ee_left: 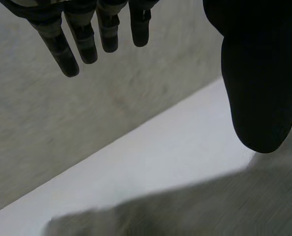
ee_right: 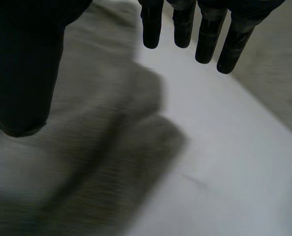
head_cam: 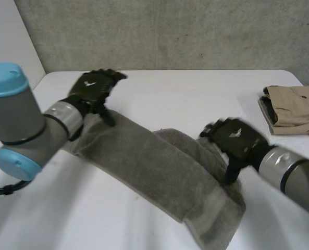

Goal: Fold the laundry.

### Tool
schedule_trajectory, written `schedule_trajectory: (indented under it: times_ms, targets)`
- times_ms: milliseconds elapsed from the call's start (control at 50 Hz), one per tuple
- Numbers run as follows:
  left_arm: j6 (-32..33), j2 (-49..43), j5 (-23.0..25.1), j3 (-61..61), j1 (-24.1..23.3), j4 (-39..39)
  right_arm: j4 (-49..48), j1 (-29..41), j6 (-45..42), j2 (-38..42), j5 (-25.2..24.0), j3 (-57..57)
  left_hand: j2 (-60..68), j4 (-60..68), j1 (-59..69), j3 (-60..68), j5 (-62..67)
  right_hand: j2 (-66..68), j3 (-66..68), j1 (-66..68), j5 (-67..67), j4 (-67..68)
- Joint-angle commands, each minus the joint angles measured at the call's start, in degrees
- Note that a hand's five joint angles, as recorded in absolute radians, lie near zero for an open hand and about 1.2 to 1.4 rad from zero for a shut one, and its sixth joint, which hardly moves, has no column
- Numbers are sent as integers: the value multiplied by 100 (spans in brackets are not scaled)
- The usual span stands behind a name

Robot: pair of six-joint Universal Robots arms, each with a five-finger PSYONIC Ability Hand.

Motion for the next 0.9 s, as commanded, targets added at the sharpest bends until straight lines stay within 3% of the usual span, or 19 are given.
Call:
schedule_trajectory:
  times_ms: [20,80,220,380,520,600,700,840,900]
  targets:
    - [1505,-566,430,128,1027,-536,316,619,-525,-260,-231,666,-150,-136,-54,-188,-240,-283,-244,-170,-416,-359]
    - [1980,-812,465,304,1308,-862,263,760,-569,-269,-170,817,-150,-136,-54,-188,-240,-283,-244,-170,-416,-359]
    - [2420,-1321,544,489,1555,-1222,-114,1006,-526,-207,305,1229,-134,-119,-37,-171,-224,-283,-244,-170,-416,-359]
    - [2429,-1427,1097,401,1547,-1214,-1064,1120,-490,-207,428,1757,335,350,432,298,245,61,100,174,-72,-15]
    - [2421,-1586,1168,436,1485,-1179,-1310,1323,-367,-5,419,1916,1395,1409,1491,1357,1305,531,571,644,399,456]
    - [2377,-1621,1177,453,1397,-1135,-1451,1323,-359,136,419,1916,2587,2601,2683,2549,2497,2177,2216,2290,2044,2101]
    - [2359,-1656,1177,436,1292,-1047,-1688,1270,-350,145,428,1942,3598,3613,3695,3561,3509,6710,6749,6823,6577,6634]
    - [2359,-1648,1116,462,1186,-951,-1750,1217,-358,-5,507,1907,6739,6754,6836,6702,6649,6717,6756,6830,6584,6641]
    - [2359,-1621,1098,418,1134,-924,-1715,1209,-367,-207,648,1828,6828,6843,6925,6791,6738,6717,6756,6830,6584,6641]
